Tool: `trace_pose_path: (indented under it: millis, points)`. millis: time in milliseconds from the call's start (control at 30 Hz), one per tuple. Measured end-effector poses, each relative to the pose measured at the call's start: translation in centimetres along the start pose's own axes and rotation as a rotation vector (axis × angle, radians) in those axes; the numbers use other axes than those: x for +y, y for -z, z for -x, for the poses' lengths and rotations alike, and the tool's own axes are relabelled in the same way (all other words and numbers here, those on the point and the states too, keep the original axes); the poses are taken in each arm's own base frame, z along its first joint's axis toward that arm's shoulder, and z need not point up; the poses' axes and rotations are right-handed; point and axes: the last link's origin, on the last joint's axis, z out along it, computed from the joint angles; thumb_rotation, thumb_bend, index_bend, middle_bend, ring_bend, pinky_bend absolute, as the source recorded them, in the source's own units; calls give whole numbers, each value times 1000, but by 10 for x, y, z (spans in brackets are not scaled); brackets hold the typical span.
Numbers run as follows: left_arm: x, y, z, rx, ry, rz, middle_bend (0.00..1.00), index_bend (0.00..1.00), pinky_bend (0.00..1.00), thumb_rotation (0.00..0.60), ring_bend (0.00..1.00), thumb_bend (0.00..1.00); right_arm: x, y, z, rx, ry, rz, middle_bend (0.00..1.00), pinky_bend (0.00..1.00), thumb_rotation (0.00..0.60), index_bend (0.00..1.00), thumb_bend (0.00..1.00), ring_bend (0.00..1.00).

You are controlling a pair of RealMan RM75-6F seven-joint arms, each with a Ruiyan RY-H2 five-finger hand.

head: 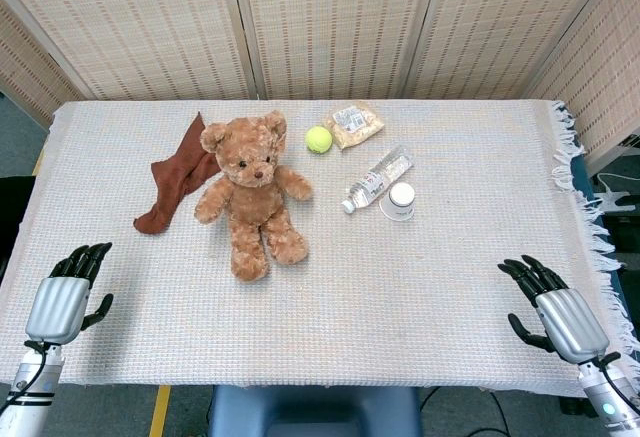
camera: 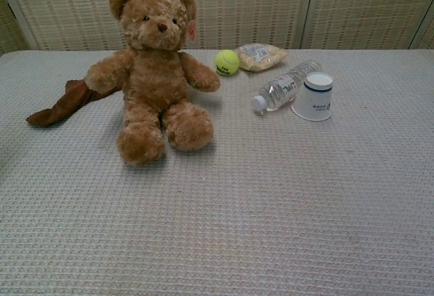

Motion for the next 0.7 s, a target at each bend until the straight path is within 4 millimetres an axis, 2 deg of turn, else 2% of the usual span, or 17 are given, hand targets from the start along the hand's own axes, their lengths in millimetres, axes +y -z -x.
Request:
trace_pose_path:
  millis: [300,633,700]
  points:
    - [-2,-2,2,-2,-2,-26,121,86,263,600,103,350,-2,1,0,9,2,-15,89,161,600,82,327,0]
    - [-1,-6,10,-20,-17,-39,127,70,274,600,103,349,-10,5,-14,192,-30,-156,89,158,600,70,324,0]
    - [-1,-6,12,-26,-22,-41,136,60,280,600,128,349,-11,7,-14,221,-25,-174,89,157,600,70,323,0]
